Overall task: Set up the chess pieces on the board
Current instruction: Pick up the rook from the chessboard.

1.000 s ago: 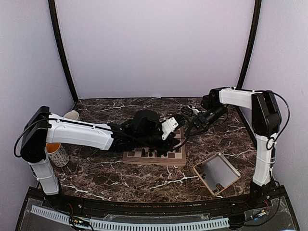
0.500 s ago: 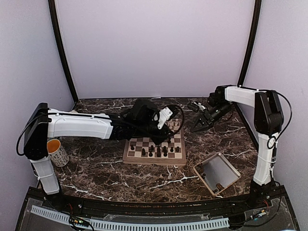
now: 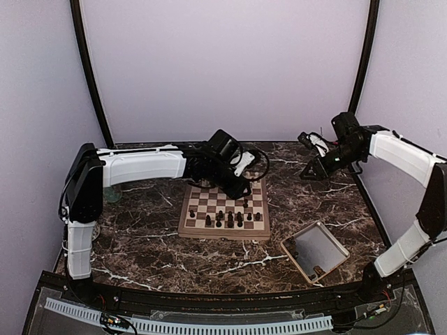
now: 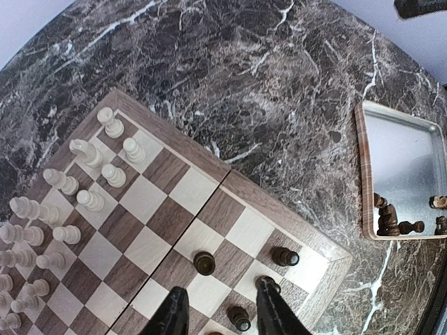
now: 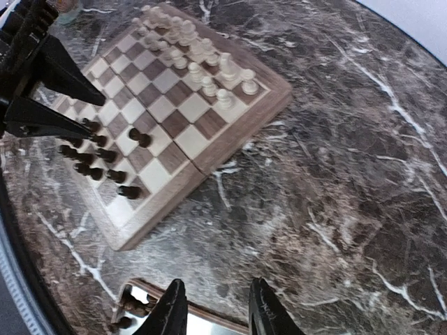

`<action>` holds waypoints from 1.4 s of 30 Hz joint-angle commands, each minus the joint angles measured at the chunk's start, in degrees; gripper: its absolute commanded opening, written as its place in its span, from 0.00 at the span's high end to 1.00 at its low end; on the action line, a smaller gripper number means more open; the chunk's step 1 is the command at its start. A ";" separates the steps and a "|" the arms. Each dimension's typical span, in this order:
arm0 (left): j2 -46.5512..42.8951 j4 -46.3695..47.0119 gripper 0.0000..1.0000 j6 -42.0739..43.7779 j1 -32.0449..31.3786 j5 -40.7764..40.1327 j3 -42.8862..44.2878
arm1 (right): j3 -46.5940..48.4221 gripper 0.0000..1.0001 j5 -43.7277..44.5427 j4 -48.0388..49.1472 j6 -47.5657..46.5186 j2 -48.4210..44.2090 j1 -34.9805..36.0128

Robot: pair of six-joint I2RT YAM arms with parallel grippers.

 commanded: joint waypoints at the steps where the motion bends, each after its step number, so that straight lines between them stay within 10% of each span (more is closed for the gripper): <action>1: 1.94 -8.26 0.64 0.22 0.03 -0.15 4.56 | -10.90 0.65 15.99 16.29 1.62 -7.27 -0.23; 23: 12.73 -11.11 0.65 0.07 0.07 -1.10 13.91 | -24.64 0.55 12.59 24.12 -0.82 -15.13 -0.82; 42: 6.17 -14.37 0.93 3.20 0.10 -4.65 13.69 | -25.13 0.54 12.59 24.29 -0.91 -15.23 -0.82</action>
